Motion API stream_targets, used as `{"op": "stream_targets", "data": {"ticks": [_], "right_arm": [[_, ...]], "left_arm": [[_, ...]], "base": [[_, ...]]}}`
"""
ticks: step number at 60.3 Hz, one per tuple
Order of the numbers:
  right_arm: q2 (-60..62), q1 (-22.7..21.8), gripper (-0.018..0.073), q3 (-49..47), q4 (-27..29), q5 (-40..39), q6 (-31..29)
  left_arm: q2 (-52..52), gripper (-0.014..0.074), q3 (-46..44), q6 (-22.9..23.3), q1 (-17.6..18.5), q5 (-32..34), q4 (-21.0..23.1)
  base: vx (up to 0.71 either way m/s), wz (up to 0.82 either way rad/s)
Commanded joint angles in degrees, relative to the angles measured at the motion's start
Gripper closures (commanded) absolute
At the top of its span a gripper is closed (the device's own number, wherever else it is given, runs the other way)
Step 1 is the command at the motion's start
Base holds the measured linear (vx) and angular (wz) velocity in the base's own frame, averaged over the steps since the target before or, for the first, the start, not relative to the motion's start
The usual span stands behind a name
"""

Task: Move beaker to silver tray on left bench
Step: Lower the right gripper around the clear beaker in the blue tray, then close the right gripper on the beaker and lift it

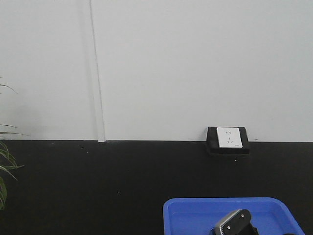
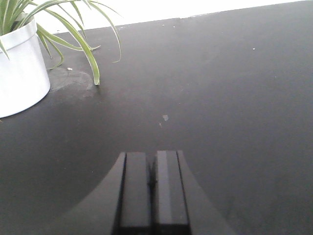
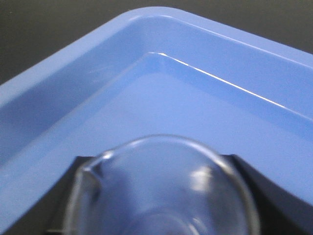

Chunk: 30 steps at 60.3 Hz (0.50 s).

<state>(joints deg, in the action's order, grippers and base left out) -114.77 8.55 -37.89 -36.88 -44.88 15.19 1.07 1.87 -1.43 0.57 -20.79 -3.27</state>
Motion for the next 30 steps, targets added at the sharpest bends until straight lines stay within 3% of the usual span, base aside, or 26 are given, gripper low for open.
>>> {"op": "stream_targets", "data": {"ticks": [1,17,30], "right_arm": [[2.9,-0.1,0.0218,-1.0,0.2,-2.5,0.2],[11.8,-0.1,0.0578,-0.9,-6.6,-0.1,7.1],[22.8,-0.1,0.0575,-1.7,-13.9,2.2,18.1]], "left_arm": [[0.5,0.0595,1.1,0.1,0.3,4.3,0.2],[0.5,0.0595,1.1,0.1,0.3,4.3,0.2],[0.5,0.0595,1.1,0.1,0.3,4.3,0.2]], "base": [[0.0,0.0],[0.0,0.0],[0.0,0.0]]}}
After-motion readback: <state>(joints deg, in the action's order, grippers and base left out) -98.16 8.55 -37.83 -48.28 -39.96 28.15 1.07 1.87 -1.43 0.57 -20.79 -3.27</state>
